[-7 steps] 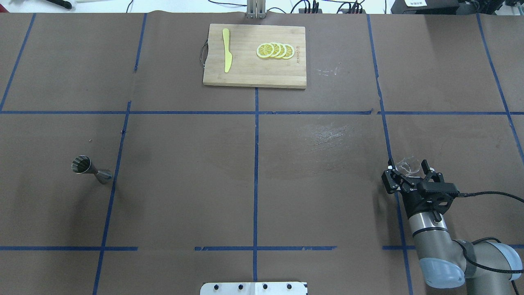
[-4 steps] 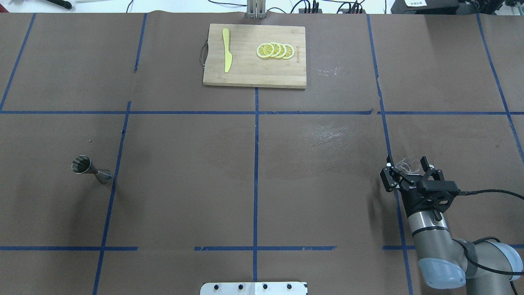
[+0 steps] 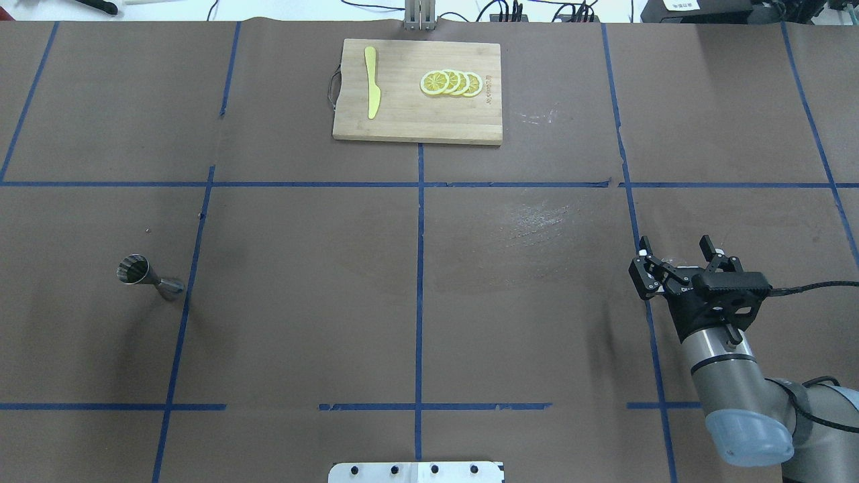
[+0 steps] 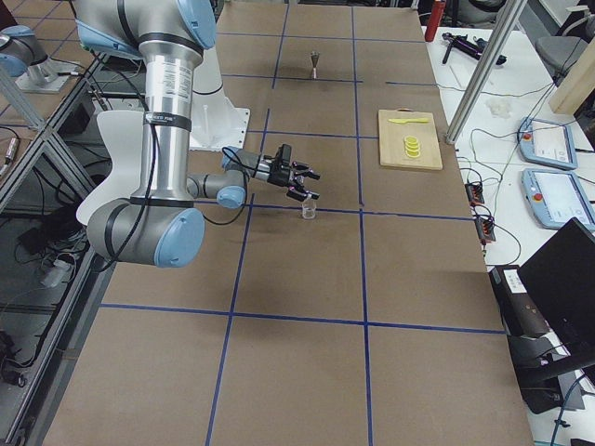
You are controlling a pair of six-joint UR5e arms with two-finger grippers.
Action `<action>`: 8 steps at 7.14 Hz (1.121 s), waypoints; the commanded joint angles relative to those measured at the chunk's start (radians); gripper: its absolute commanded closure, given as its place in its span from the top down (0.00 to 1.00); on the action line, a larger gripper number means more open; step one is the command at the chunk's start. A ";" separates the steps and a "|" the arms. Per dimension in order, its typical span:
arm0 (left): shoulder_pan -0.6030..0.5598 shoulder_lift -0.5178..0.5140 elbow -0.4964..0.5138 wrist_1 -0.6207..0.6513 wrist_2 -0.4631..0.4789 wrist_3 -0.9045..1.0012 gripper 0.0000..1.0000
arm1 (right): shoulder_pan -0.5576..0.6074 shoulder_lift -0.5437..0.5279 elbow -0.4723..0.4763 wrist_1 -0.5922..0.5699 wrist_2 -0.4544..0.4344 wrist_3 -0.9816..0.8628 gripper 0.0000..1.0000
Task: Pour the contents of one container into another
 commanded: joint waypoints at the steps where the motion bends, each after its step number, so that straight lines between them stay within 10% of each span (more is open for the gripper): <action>1: 0.000 0.000 0.000 0.000 0.000 0.000 1.00 | 0.168 0.005 0.037 -0.002 0.267 -0.170 1.00; 3: 0.000 0.000 0.000 -0.003 0.000 0.000 1.00 | 0.359 0.005 0.037 -0.005 0.551 -0.331 1.00; 6: 0.000 0.000 0.003 -0.026 0.000 0.000 1.00 | 0.848 -0.002 0.024 -0.044 1.251 -0.589 1.00; 8: 0.000 0.002 0.006 -0.029 -0.002 0.000 1.00 | 1.152 0.007 0.024 -0.290 1.559 -0.947 1.00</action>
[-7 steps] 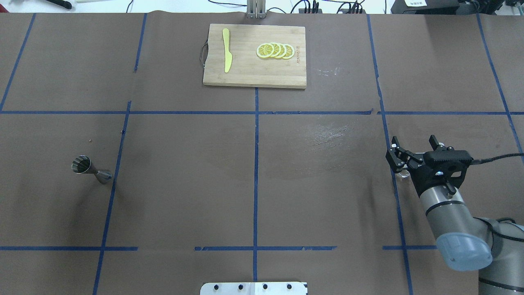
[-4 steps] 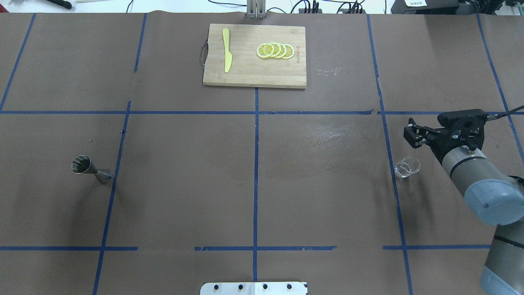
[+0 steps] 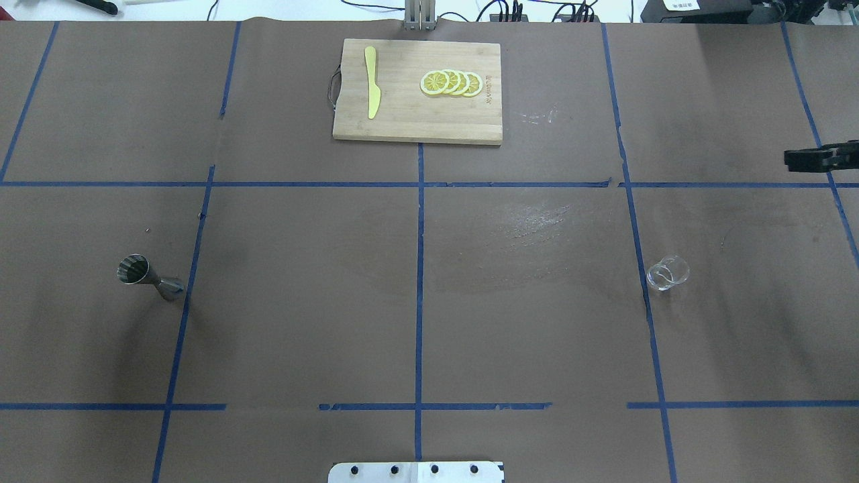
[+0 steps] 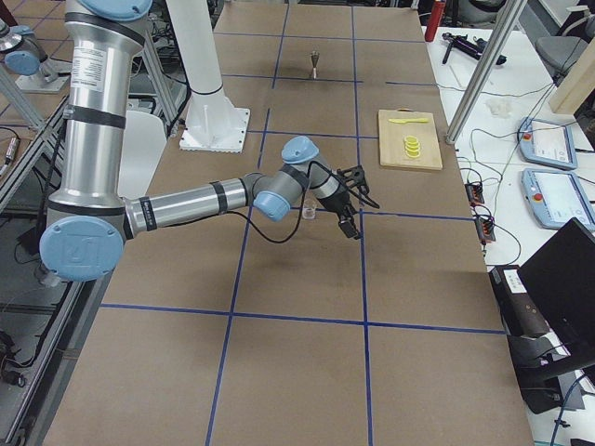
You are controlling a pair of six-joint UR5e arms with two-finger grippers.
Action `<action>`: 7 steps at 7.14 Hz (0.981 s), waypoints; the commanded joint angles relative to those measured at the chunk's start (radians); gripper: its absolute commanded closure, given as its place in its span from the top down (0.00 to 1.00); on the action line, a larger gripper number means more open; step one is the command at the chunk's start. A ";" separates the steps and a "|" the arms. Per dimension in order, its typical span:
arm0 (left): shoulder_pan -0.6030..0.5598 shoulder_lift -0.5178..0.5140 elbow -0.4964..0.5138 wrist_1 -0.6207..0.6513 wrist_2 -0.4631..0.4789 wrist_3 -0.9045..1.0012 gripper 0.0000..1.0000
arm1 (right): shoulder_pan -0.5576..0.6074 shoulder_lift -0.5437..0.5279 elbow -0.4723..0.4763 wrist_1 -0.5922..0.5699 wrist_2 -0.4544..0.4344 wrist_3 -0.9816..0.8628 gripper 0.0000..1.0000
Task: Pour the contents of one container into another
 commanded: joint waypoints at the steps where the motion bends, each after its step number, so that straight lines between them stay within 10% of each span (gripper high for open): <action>1: 0.000 0.001 0.004 -0.010 0.004 0.002 1.00 | 0.289 0.009 -0.003 -0.309 0.272 -0.431 1.00; 3: 0.000 0.007 0.014 -0.044 0.012 -0.002 1.00 | 0.377 -0.004 -0.008 -0.535 0.398 -0.601 1.00; 7: 0.000 0.026 0.045 -0.039 0.007 -0.003 1.00 | 0.379 -0.130 -0.028 -0.567 0.409 -0.589 1.00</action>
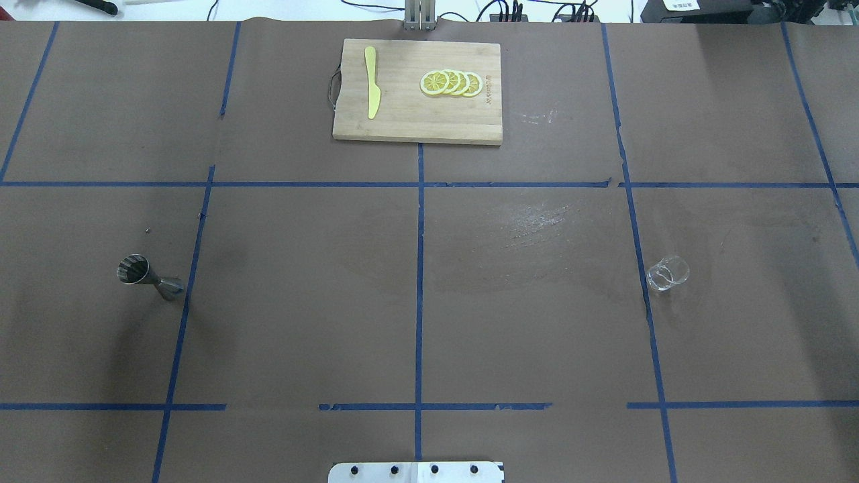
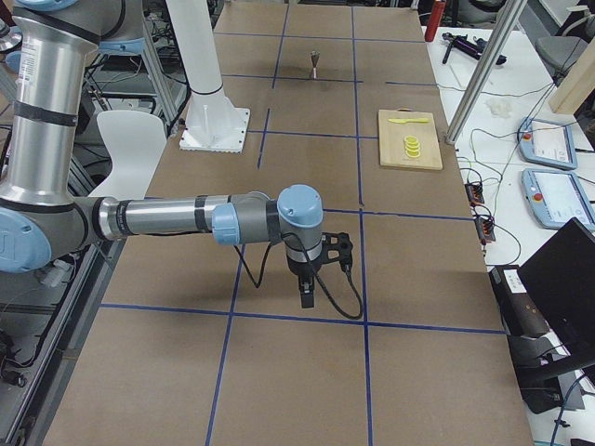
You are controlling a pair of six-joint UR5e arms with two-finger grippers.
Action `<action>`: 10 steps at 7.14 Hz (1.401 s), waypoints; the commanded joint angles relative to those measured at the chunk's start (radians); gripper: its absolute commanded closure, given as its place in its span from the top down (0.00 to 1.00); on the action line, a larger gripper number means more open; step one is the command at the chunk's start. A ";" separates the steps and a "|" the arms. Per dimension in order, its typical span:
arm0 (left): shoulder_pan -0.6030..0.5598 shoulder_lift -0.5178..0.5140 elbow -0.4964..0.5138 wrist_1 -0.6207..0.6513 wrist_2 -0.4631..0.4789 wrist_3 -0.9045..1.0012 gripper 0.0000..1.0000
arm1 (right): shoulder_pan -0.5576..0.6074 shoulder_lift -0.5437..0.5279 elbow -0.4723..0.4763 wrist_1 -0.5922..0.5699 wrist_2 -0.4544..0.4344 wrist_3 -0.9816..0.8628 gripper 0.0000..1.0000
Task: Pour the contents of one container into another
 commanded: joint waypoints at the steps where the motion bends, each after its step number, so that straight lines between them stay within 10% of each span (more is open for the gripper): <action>1: -0.002 0.015 -0.002 -0.008 -0.009 -0.001 1.00 | 0.001 -0.018 -0.029 0.011 0.010 -0.014 1.00; 10: 0.009 0.042 -0.051 0.109 0.001 0.001 1.00 | 0.001 0.019 -0.050 0.002 0.045 -0.016 1.00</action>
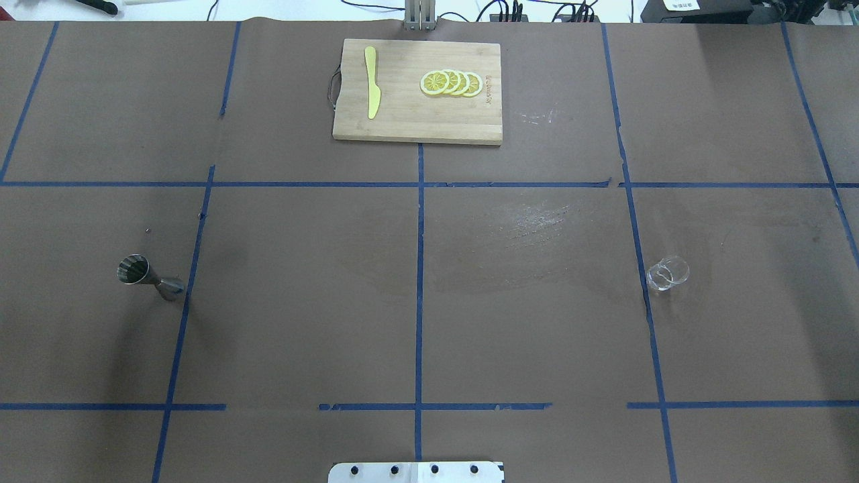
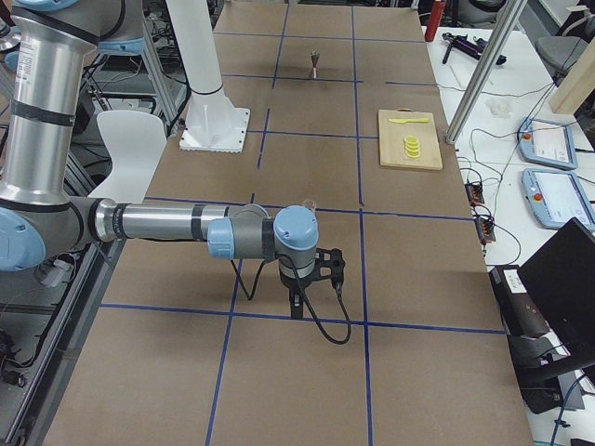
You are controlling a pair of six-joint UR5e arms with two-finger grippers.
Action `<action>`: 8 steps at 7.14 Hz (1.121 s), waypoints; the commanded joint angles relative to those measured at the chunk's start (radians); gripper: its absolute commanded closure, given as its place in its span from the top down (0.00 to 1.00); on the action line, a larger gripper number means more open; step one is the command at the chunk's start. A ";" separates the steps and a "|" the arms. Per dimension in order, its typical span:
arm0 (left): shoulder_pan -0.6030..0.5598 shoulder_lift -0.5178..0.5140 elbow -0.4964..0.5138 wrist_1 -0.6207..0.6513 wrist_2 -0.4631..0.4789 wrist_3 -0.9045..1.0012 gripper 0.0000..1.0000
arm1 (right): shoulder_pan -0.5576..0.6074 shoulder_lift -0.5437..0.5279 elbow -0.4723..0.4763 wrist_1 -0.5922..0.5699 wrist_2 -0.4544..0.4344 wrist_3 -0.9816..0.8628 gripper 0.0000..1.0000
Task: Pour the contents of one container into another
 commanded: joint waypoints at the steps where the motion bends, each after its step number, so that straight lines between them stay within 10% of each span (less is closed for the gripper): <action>1: 0.000 0.005 -0.006 0.005 -0.001 0.001 1.00 | 0.000 0.003 0.001 -0.004 -0.001 0.000 1.00; 8: 0.000 0.014 -0.009 -0.001 -0.001 0.001 1.00 | 0.000 -0.010 -0.002 0.010 0.010 0.000 1.00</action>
